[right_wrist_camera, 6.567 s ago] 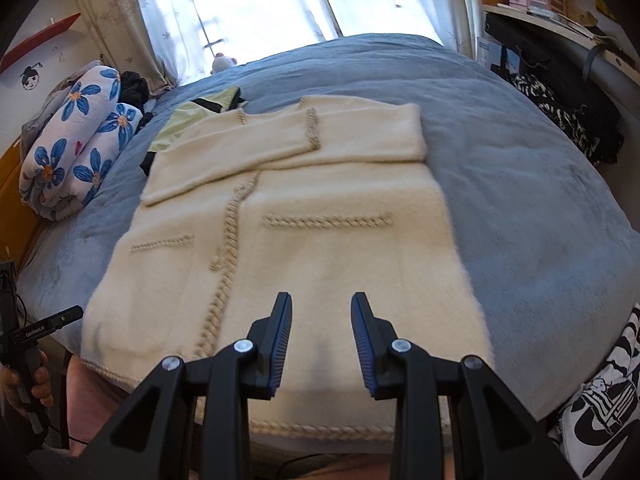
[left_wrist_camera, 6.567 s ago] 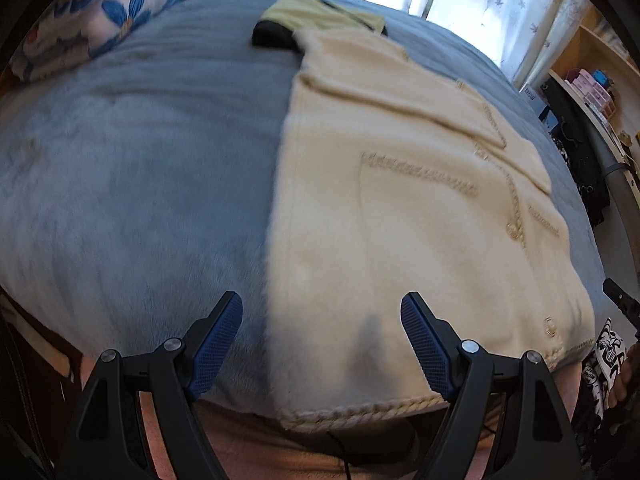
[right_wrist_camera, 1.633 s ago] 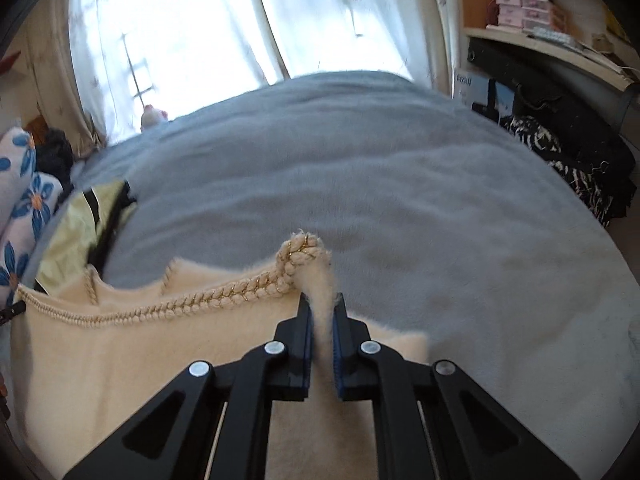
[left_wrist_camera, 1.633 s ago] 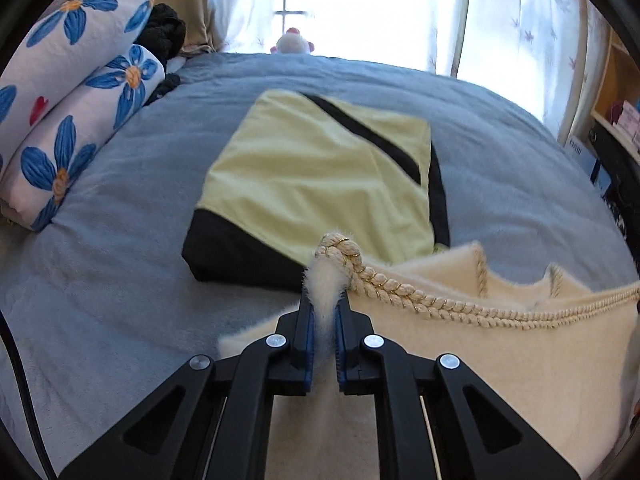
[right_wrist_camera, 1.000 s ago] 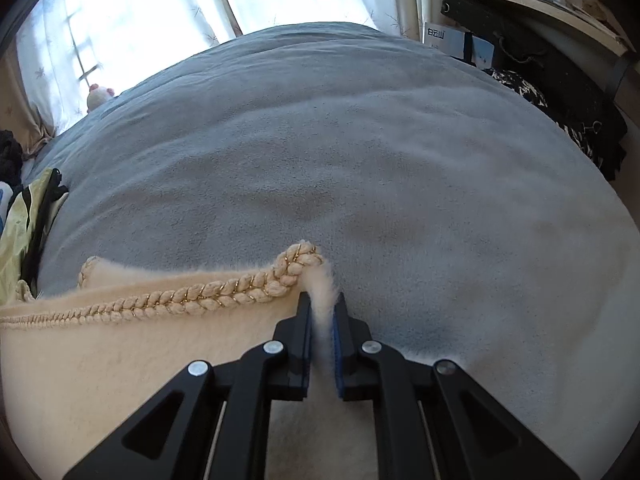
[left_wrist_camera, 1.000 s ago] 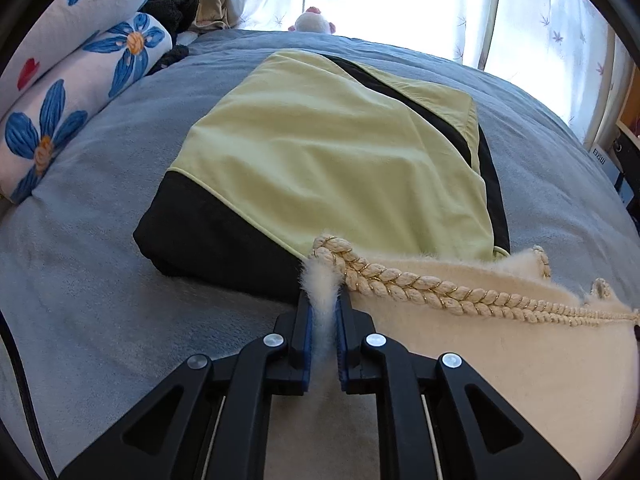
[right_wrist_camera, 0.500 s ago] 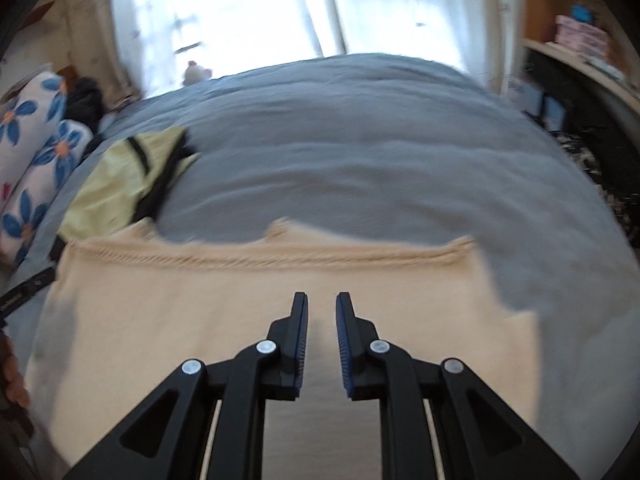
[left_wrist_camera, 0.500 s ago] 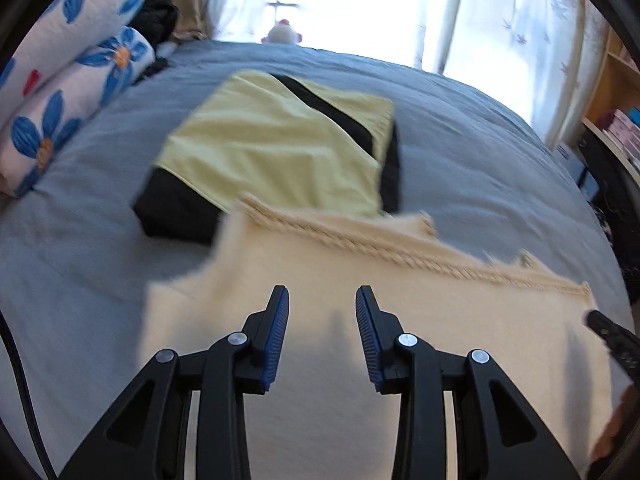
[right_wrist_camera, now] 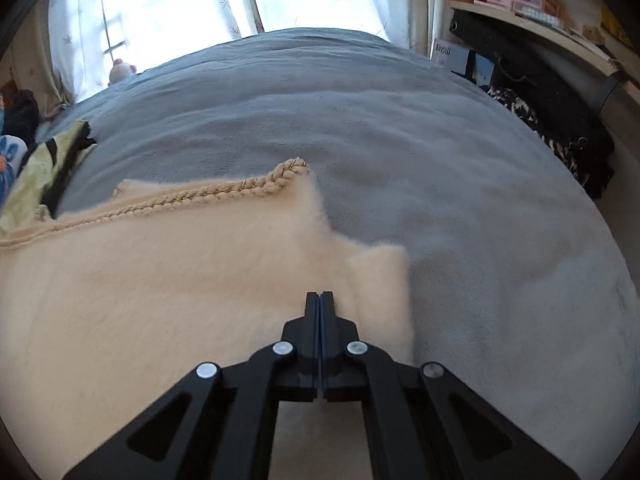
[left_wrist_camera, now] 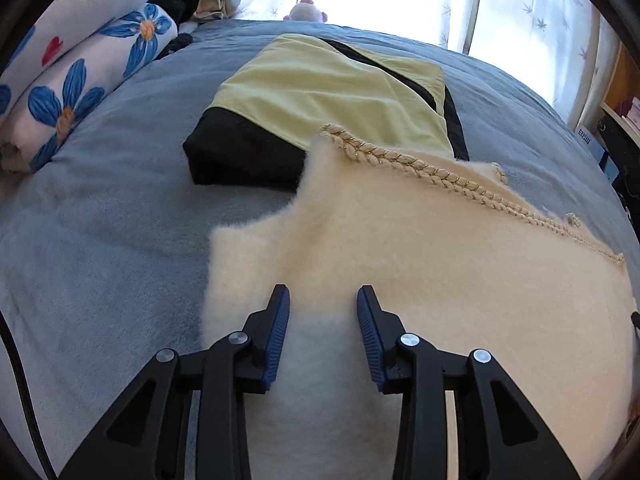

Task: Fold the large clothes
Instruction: 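Release the hem with both grippers and smooth the folded cardigan flat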

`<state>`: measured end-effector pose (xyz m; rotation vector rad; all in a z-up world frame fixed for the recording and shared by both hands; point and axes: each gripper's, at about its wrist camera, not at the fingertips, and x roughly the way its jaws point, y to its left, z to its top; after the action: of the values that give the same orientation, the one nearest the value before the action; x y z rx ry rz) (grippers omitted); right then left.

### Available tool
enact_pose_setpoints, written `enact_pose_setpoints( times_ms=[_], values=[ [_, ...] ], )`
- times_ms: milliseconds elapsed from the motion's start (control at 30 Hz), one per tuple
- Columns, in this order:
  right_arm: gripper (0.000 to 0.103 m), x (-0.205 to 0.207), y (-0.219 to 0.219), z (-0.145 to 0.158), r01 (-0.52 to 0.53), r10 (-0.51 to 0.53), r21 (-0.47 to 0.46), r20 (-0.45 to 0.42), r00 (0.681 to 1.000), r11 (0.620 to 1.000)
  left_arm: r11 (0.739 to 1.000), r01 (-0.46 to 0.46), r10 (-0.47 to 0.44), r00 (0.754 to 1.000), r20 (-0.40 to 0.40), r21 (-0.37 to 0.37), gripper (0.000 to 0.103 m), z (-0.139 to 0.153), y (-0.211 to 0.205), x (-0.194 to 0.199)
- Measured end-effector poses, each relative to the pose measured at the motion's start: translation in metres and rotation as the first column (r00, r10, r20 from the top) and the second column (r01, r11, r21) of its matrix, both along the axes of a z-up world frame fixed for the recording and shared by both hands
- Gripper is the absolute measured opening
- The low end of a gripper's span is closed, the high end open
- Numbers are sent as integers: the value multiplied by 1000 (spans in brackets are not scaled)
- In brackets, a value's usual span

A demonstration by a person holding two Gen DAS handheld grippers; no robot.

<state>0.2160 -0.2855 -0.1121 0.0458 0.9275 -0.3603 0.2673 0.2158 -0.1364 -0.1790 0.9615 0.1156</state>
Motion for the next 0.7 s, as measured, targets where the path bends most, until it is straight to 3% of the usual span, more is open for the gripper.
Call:
enact_pose_setpoints(
  times_ms=[67,167,200,300,400,567,633,700],
  values=[
    [4,-10,12,8,3,-3,18,-2,1000,1000,1000,-20,20,1000,-10,7,35,9,-4,-7],
    [4,-34,37,21,-58,54,134,36,998,989,1000,12,-12,1000,-11,-25,36,25,-20,-30],
    [4,-44,52,25,-93,86,163,50,995,982,999,27,-27,1000,0,-25,38,32,-27,-41],
    [4,-65,89,26,-179,170,212,60,984,961,999,44,-44,999,21,-8,59,44,-49,-76],
    [4,-83,119,16,-232,230,243,36,973,942,998,58,-58,998,-1,-7,60,39,-62,-104],
    [4,-107,117,-6,-202,211,198,-28,977,959,999,7,-3,997,-79,43,60,12,-55,-132],
    [4,-119,103,-8,-166,175,176,-37,984,970,999,-12,14,998,-62,40,60,7,-41,-142],
    [4,-134,81,-9,-94,99,90,-55,994,992,998,-26,29,998,-51,54,60,7,-30,-150]
  ],
)
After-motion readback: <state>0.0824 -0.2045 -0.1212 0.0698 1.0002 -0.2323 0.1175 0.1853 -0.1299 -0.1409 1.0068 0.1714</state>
